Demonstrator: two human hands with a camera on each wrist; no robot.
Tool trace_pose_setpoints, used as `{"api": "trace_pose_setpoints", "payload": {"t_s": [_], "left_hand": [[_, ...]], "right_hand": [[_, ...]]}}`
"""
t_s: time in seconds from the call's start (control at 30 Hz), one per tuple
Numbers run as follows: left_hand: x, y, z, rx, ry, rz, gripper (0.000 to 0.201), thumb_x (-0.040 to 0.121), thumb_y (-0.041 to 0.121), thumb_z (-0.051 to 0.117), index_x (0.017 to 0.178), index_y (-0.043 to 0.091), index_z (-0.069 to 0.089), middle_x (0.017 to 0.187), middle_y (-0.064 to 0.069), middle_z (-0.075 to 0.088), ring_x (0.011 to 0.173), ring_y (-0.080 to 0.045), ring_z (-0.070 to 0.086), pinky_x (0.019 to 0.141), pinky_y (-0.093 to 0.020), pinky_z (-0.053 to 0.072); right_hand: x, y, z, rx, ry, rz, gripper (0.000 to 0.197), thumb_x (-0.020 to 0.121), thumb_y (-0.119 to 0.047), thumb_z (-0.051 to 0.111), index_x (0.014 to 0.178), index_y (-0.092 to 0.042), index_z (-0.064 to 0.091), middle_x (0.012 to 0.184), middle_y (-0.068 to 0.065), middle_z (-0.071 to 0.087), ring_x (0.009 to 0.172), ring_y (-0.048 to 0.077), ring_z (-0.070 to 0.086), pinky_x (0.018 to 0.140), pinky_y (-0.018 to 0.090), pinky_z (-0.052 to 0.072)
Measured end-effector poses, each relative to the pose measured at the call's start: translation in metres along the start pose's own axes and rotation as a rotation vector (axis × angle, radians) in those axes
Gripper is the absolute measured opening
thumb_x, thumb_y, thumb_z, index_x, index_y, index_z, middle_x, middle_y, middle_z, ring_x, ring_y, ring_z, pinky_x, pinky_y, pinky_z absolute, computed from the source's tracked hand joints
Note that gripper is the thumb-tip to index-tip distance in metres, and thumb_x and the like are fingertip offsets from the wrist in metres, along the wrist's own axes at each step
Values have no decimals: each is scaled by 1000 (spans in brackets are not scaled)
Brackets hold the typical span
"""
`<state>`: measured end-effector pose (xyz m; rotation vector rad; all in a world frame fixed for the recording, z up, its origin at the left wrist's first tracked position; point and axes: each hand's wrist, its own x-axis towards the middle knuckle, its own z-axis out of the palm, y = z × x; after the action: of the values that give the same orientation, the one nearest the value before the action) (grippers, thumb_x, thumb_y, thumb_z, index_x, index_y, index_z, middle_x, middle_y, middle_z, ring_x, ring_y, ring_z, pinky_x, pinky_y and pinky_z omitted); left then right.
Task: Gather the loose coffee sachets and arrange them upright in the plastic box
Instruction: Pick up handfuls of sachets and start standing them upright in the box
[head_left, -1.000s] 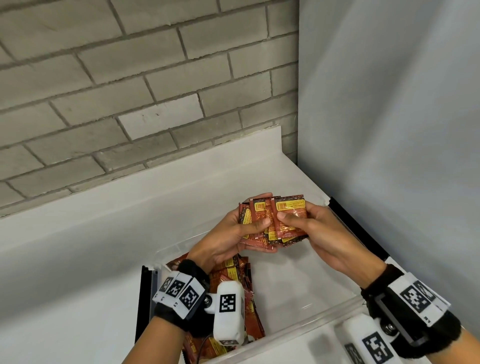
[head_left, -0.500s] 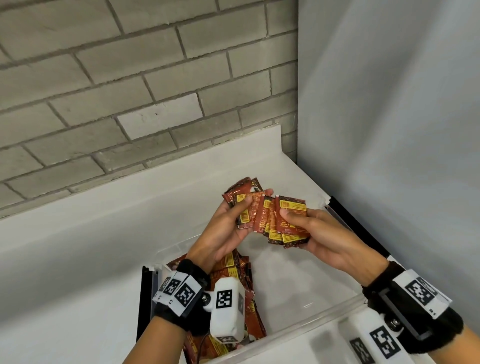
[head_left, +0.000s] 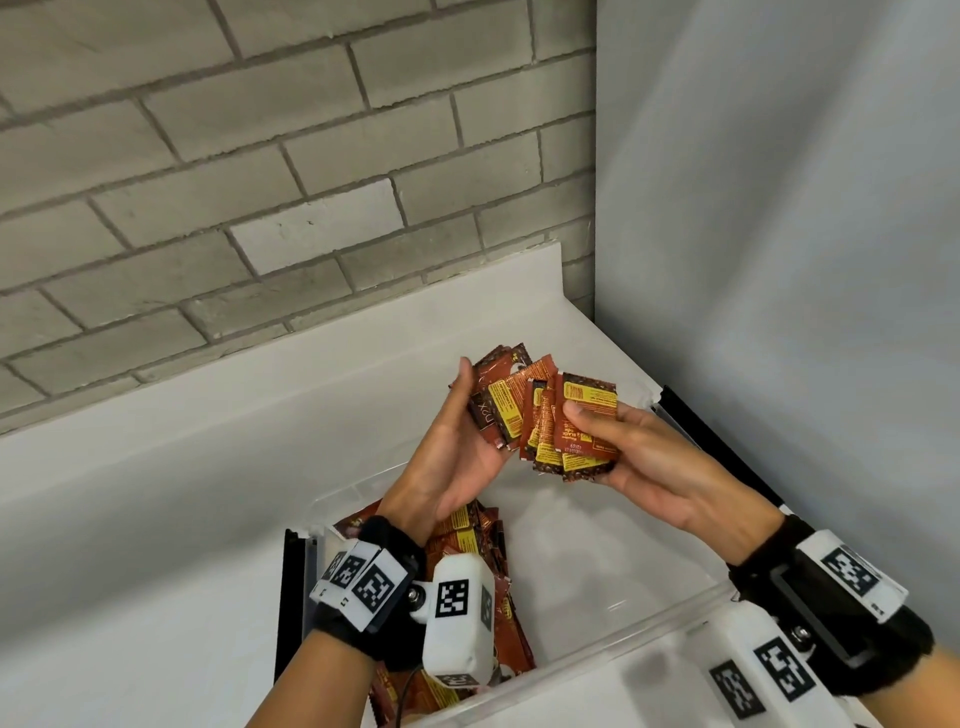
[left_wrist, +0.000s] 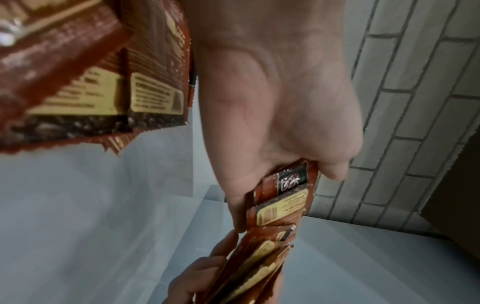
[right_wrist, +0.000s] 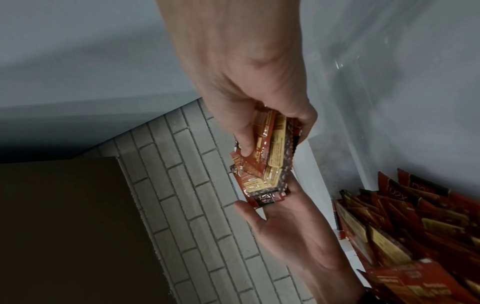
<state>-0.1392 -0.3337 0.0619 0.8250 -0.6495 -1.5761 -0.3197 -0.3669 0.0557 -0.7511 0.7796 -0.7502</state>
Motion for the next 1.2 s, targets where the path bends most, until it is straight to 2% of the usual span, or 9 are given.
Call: {"api": "trace_pose_setpoints", "payload": {"t_s": [0.17, 0.33, 0.43, 0.6, 0.73, 0.87, 0.97, 1.07, 1.2], "left_hand": [[4, -2, -6, -50, 7, -28, 58, 93, 35, 47, 142, 5, 41, 135, -19, 50, 126, -31, 43, 116, -43, 21], [4, -3, -5, 1, -5, -45, 61, 88, 23, 50, 142, -4, 38, 141, -24, 47, 125, -32, 47, 114, -45, 29], [2, -2, -4, -5, -26, -73, 56, 83, 18, 52, 134, -5, 44, 126, -19, 59, 111, -27, 59, 101, -38, 45], [-1, 0, -4, -21, -90, -83, 42, 83, 0, 55, 123, -11, 50, 121, -22, 63, 107, -28, 65, 96, -38, 50], [-4, -1, -1, 146, -72, -110, 32, 89, 10, 56, 118, -4, 59, 118, -19, 66, 107, -25, 65, 95, -35, 52], [-6, -4, 5, 250, -87, -157, 36, 88, 21, 58, 121, 6, 60, 117, -14, 68, 106, -24, 66, 88, -32, 54], [-7, -7, 7, 254, -115, -188, 48, 76, 31, 73, 119, 9, 64, 117, -15, 68, 106, -24, 66, 86, -32, 54], [-7, -12, 7, 286, -162, -221, 51, 69, 25, 82, 115, 12, 66, 113, -12, 69, 105, -23, 65, 89, -32, 53], [-5, -20, 7, 285, -130, -243, 49, 63, 22, 70, 110, 13, 65, 104, -10, 70, 96, -21, 65, 90, -34, 48]], "right_hand": [[0, -1, 2, 23, 19, -7, 51, 73, -22, 69, 122, -11, 60, 110, 9, 71, 100, 21, 69, 71, 30, 59], [1, 0, 0, 6, 40, -10, 53, 72, -23, 71, 122, -13, 59, 110, 8, 71, 101, 21, 69, 76, 34, 56], [1, 0, 0, -5, 63, -33, 52, 72, -23, 71, 122, -13, 58, 107, 7, 72, 97, 21, 70, 75, 33, 56], [1, 1, -1, -54, 86, -68, 43, 81, -21, 68, 122, -13, 59, 108, 7, 72, 97, 20, 69, 70, 27, 53], [0, 1, -2, -82, 70, -85, 51, 72, -24, 70, 121, -13, 61, 108, 7, 72, 101, 21, 67, 76, 29, 52], [-2, 3, 1, -99, -22, -68, 47, 75, -21, 69, 121, -14, 62, 113, 8, 70, 110, 23, 64, 90, 32, 50], [-4, 4, 5, -107, -104, -64, 46, 77, -21, 65, 122, -15, 60, 115, 7, 69, 110, 20, 64, 85, 28, 54], [-6, 6, 5, -164, -165, -74, 45, 79, -25, 63, 123, -17, 58, 116, 3, 69, 110, 15, 63, 86, 24, 53], [-2, 14, 0, -353, -166, -82, 52, 75, -48, 68, 124, -33, 57, 133, 7, 54, 117, 15, 58, 103, 30, 44]]}}
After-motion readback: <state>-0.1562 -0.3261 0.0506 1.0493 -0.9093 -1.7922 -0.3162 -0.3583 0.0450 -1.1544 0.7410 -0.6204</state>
